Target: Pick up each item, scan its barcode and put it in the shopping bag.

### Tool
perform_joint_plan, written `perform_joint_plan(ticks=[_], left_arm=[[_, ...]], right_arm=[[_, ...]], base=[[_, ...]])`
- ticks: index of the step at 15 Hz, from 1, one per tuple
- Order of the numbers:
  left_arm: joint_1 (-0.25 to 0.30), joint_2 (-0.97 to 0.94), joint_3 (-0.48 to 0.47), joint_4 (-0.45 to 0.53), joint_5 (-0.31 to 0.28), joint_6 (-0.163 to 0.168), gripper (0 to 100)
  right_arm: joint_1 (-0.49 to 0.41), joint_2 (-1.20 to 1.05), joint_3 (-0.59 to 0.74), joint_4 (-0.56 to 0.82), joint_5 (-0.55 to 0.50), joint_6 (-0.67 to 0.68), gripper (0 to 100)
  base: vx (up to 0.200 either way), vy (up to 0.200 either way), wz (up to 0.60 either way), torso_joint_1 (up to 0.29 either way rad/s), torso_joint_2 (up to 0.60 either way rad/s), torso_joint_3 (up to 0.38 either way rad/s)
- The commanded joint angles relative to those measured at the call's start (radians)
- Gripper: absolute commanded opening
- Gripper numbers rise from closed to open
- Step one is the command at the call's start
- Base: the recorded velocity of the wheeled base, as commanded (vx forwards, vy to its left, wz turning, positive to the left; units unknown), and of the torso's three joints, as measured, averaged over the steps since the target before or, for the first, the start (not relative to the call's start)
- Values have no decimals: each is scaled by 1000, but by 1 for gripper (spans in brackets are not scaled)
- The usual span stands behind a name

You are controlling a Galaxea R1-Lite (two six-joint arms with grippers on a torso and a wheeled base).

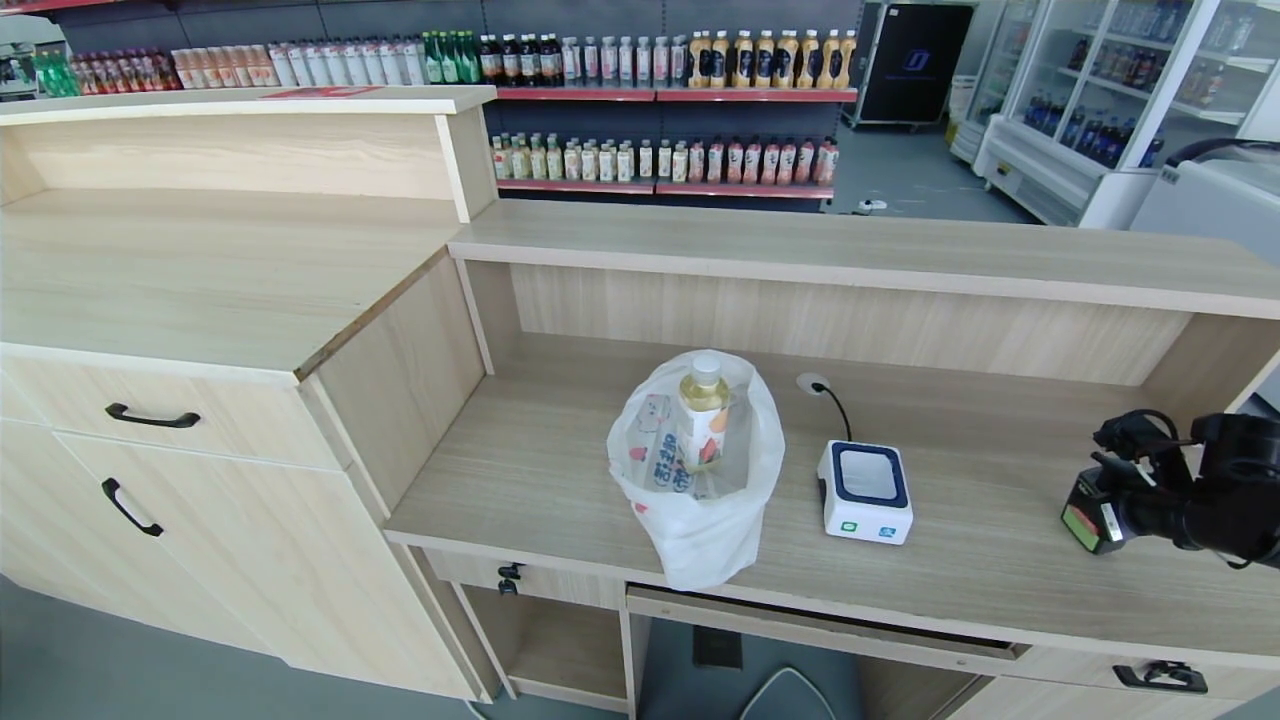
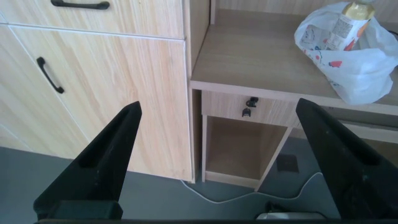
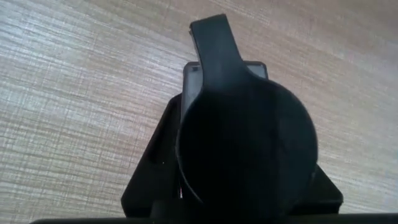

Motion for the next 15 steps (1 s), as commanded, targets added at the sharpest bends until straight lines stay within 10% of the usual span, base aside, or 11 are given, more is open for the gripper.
perform_joint_plan(ticks=[1, 8, 15], left_arm=[[0, 0, 0, 0, 0, 0, 100], [0, 0, 0, 0, 0, 0, 100], [0, 0, 0, 0, 0, 0, 100]], right_arm=[[10, -17, 0, -18, -1, -9, 0], [71, -517, 203, -52, 3, -512, 0], [648, -884, 390, -64, 262, -1215, 0]], base=[[0, 0, 0, 0, 0, 0], [0, 0, 0, 0, 0, 0], [0, 0, 0, 0, 0, 0]])
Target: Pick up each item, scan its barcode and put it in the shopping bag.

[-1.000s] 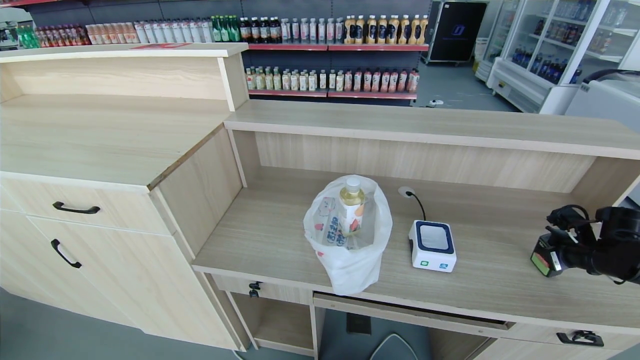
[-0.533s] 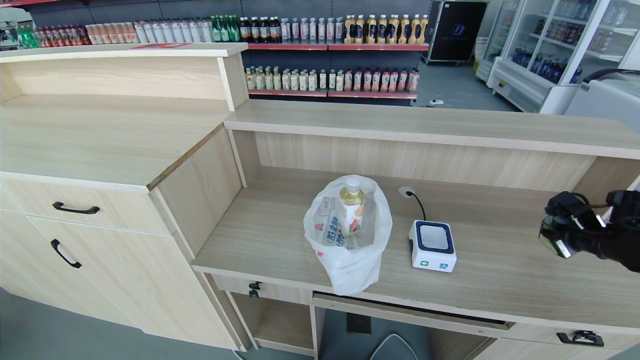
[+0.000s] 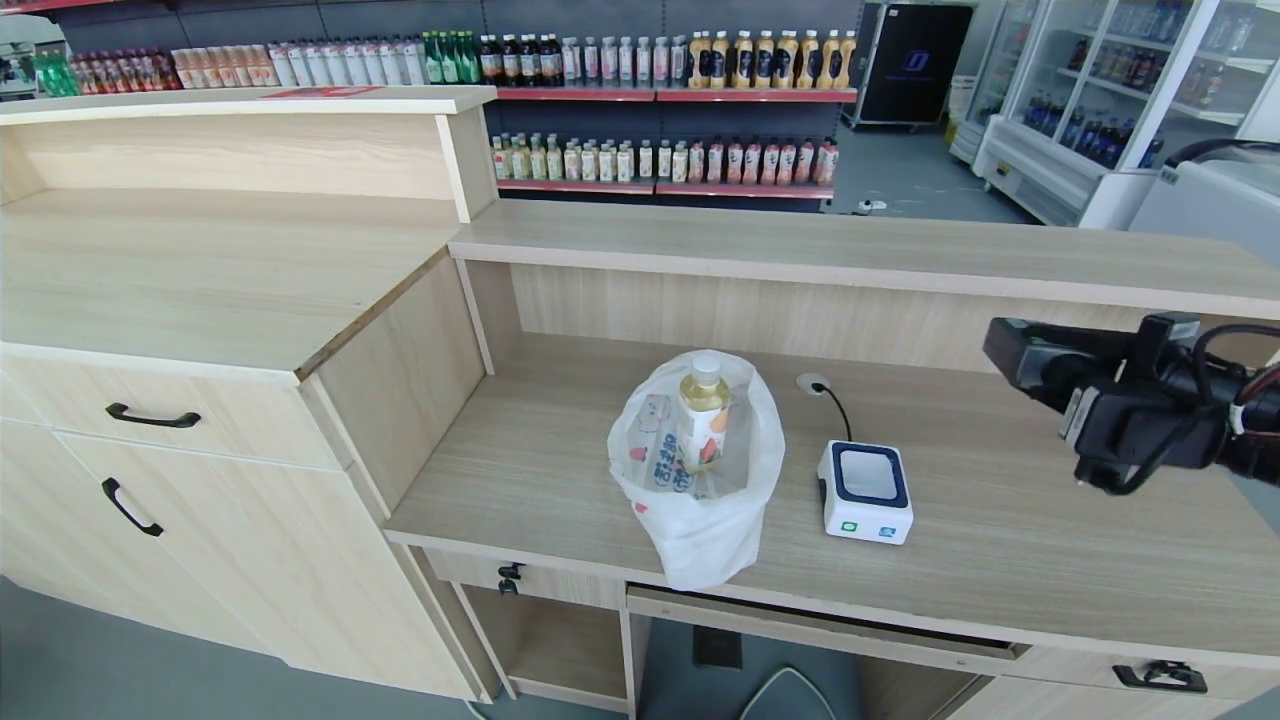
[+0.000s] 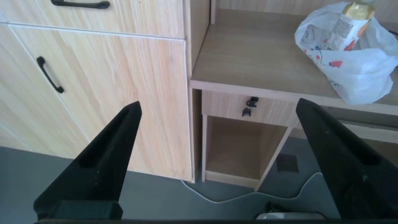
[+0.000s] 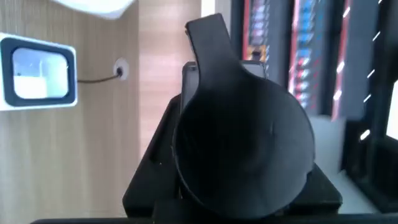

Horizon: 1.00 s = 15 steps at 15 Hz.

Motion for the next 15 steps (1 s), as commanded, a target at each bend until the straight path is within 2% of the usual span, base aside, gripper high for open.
perform_joint_plan(ticks=[1, 4, 5, 6, 9, 12, 15], left_arm=[[0, 0, 0, 0, 0, 0, 100], [0, 0, 0, 0, 0, 0, 100], [0, 0, 0, 0, 0, 0, 100], [0, 0, 0, 0, 0, 0, 100], [0, 0, 0, 0, 0, 0, 100], [0, 0, 0, 0, 0, 0, 100], [0, 1, 0, 0, 0, 0, 100]], right_arm=[[295, -66, 27, -21, 50, -339, 0], [465, 23, 17, -124, 65, -618, 0], [491, 33, 15, -164, 79, -650, 0], [542, 81, 17, -267, 117, -687, 0], [669, 144, 33, -415, 191, -754, 0], [737, 164, 46, -411, 266, -806, 0], [781, 164, 40, -417, 306, -796, 0]], base=[[0, 0, 0, 0, 0, 0], [0, 0, 0, 0, 0, 0], [0, 0, 0, 0, 0, 0], [0, 0, 0, 0, 0, 0], [0, 0, 0, 0, 0, 0], [0, 0, 0, 0, 0, 0], [0, 0, 0, 0, 0, 0]])
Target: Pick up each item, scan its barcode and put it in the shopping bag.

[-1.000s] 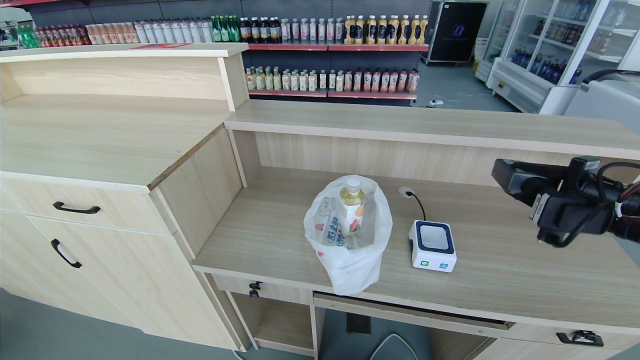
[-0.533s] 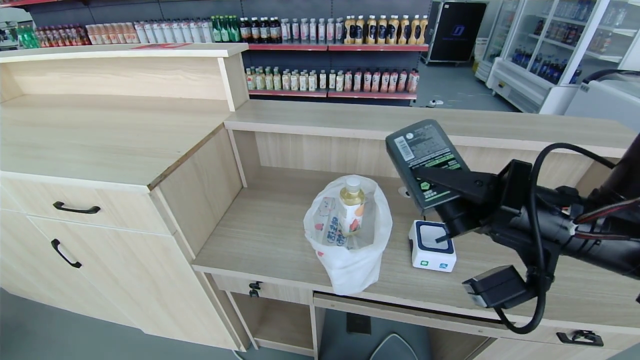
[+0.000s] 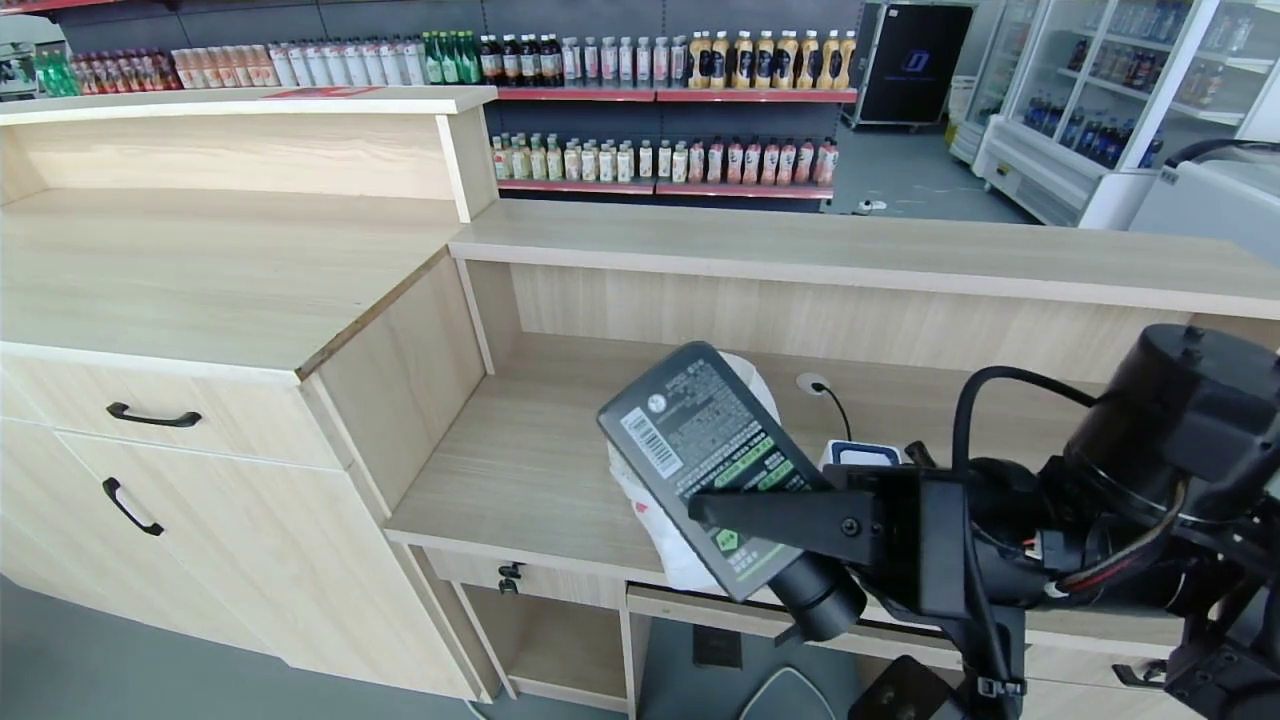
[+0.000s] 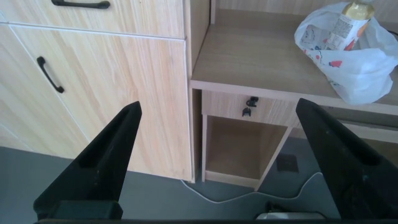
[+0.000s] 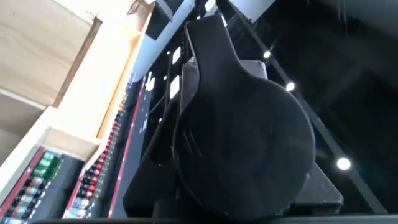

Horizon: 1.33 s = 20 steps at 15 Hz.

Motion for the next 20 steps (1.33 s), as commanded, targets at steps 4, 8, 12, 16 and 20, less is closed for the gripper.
perform_joint_plan(ticks=[4, 8, 12, 16, 20], left_arm=[[0, 0, 0, 0, 0, 0, 100], [0, 0, 0, 0, 0, 0, 100], [0, 0, 0, 0, 0, 0, 100], [0, 0, 0, 0, 0, 0, 100], [0, 0, 0, 0, 0, 0, 100]], right_arm=[[54, 1, 3, 6, 34, 38, 0], [63, -45, 20, 14, 60, 50, 0], [52, -111, 42, 200, 65, 33, 0], [6, -163, 36, 387, 60, 0, 0], [8, -177, 36, 414, 65, 0, 0]], base=[[0, 0, 0, 0, 0, 0], [0, 0, 0, 0, 0, 0], [0, 0, 0, 0, 0, 0], [0, 0, 0, 0, 0, 0], [0, 0, 0, 0, 0, 0]])
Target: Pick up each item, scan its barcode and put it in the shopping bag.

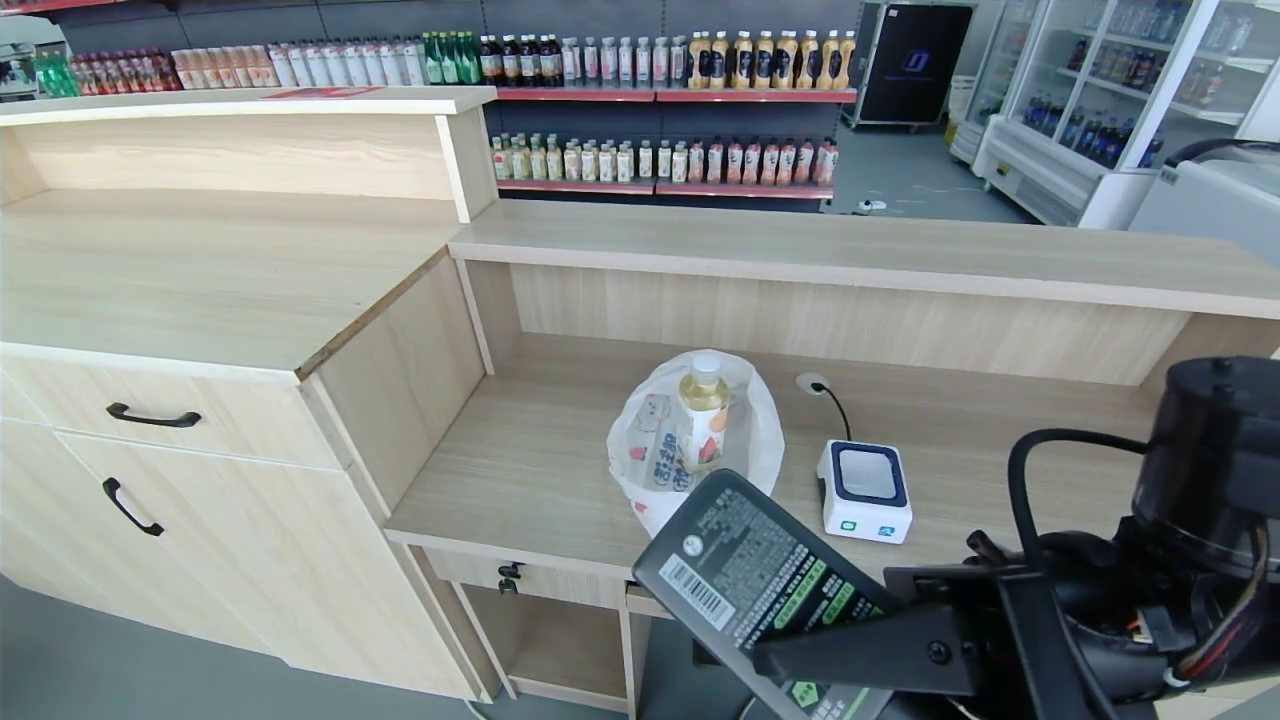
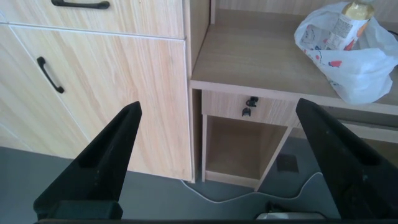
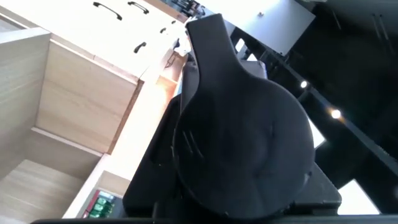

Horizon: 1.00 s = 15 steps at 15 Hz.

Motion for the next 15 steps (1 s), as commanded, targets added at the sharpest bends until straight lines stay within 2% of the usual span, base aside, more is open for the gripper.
perform_joint_plan(ticks=[1, 7, 9, 12, 14, 15], left_arm=[[0, 0, 0, 0, 0, 0, 100], [0, 0, 0, 0, 0, 0, 100], [0, 0, 0, 0, 0, 0, 100], [0, 0, 0, 0, 0, 0, 100], [0, 0, 0, 0, 0, 0, 100], [0, 0, 0, 0, 0, 0, 100]], right_arm=[[0, -12, 2, 0, 1, -1, 0], [0, -26, 3, 18, 4, -1, 0], [-5, -55, 3, 66, 4, -19, 0], [-71, -84, -4, 150, 1, -15, 0], [-265, -113, -23, 153, -30, 225, 0], [-545, -202, -4, 167, -157, 567, 0]], base=[[0, 0, 0, 0, 0, 0], [0, 0, 0, 0, 0, 0], [0, 0, 0, 0, 0, 0], [0, 0, 0, 0, 0, 0], [0, 0, 0, 0, 0, 0], [0, 0, 0, 0, 0, 0]])
